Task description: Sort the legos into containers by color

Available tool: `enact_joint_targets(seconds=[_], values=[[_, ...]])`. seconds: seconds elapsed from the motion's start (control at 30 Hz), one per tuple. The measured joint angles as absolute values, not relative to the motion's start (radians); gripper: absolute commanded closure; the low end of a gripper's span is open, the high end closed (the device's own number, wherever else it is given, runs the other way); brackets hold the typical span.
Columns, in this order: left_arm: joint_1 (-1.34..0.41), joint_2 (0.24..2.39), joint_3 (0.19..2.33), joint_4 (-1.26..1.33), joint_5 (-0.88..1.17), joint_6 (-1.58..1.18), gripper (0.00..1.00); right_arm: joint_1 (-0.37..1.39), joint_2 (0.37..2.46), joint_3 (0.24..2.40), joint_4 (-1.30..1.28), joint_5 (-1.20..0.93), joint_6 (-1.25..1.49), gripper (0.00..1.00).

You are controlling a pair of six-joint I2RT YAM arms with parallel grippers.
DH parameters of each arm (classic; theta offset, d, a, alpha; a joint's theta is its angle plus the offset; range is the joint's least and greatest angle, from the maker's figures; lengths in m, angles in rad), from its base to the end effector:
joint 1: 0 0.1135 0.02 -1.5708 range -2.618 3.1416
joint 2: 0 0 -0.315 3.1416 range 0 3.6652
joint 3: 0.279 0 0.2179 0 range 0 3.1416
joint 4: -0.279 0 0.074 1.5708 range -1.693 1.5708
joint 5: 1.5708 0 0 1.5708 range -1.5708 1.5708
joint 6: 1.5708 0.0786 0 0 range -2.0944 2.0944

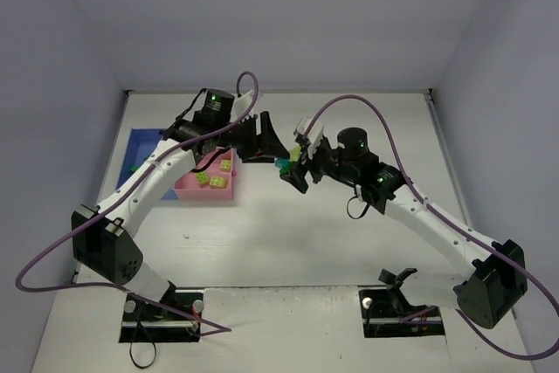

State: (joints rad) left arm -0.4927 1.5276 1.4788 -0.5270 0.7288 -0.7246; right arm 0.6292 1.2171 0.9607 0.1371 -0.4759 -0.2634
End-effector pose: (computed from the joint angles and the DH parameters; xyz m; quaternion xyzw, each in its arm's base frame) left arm 0.2658 -0.2021 0.4057 0.0740 0.8352 -0.5119 0.1867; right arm 0.1984 0.1889 0.3968 -0.4549 0.5882 0.2907 0.6022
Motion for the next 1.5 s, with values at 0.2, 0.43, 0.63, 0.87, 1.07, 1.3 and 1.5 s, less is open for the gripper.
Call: enact_joint_targets(seconds=[0.2, 0.43, 0.63, 0.87, 1.07, 1.3, 1.5], values=[[-0.496, 1.528, 1.46, -0.492, 0.75, -0.744, 0.81, 0.629, 1.216, 0.961, 0.131, -0.48, -0.263, 1.0], [-0.496, 1.528, 1.43, -0.44, 0.787, -0.761, 1.0, 0.628, 1.206, 0.959, 0.116, -0.479, -0.264, 0.99], [-0.485, 1.528, 1.427, -0.457, 0.819, -0.759, 1.0, 0.627, 1.167, 0.907, 0.153, -0.473, -0.266, 0.98], [-0.382, 1.537, 1.465, -0.515, 0.874, -0.738, 1.0, 0.614, 1.085, 0.793, 0.139, -0.41, -0.273, 0.98], [-0.28, 1.599, 1.572, -0.633, 0.862, -0.654, 1.0, 0.609, 1.085, 0.773, 0.112, -0.372, -0.279, 0.98], [-0.188, 1.782, 1.811, -0.811, 0.422, -0.513, 0.91, 0.609, 1.139, 0.8, 0.109, -0.372, -0.277, 0.96], [-0.141, 1.998, 1.925, -0.833, 0.142, -0.496, 0.73, 0.609, 1.18, 0.823, 0.109, -0.372, -0.27, 0.95]])
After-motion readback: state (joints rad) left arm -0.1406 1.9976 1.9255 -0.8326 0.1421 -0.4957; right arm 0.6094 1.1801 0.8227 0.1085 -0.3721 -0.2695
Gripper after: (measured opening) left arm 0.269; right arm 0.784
